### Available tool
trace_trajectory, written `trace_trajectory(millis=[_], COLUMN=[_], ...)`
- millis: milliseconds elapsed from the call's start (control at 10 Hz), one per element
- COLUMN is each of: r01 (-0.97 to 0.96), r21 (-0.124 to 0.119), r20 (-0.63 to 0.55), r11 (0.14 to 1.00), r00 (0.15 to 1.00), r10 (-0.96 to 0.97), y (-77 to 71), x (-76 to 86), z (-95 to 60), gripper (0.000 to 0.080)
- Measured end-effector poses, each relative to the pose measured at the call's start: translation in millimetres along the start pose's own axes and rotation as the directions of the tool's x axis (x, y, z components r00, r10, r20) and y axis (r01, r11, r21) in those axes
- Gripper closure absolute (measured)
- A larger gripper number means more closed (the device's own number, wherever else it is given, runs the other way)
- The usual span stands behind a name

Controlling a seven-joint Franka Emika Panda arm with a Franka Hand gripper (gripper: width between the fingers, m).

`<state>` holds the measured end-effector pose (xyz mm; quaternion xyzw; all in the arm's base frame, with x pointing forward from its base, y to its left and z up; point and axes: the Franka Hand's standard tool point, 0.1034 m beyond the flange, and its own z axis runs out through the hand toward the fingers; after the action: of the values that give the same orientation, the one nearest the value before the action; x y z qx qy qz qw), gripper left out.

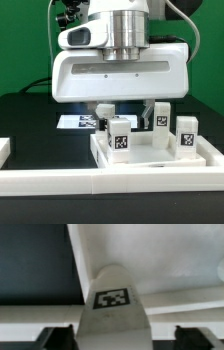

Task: Assemble square table

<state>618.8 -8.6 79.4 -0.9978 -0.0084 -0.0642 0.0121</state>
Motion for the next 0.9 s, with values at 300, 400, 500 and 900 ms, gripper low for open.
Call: trace_trajectory(millis=[300, 400, 500, 900], r01=[-0.005, -0.035, -0.063, -0.431], r21=[0.000, 0.000, 0.001, -0.001], r20=[0.000, 0.000, 0.001, 0.001], r11=[1.000, 0.999, 0.998, 0.902], r00=[1.000, 0.999, 0.998, 0.902], r10=[0.005, 0.035, 0.063, 0.431], y=[0.2, 0.3, 1.0, 3.7], x=[-0.2, -0.2, 0.0, -0.1], z=[0.3, 0.3, 0.1, 1.1], gripper=[0.0511, 0.0511, 0.0511, 0.0511])
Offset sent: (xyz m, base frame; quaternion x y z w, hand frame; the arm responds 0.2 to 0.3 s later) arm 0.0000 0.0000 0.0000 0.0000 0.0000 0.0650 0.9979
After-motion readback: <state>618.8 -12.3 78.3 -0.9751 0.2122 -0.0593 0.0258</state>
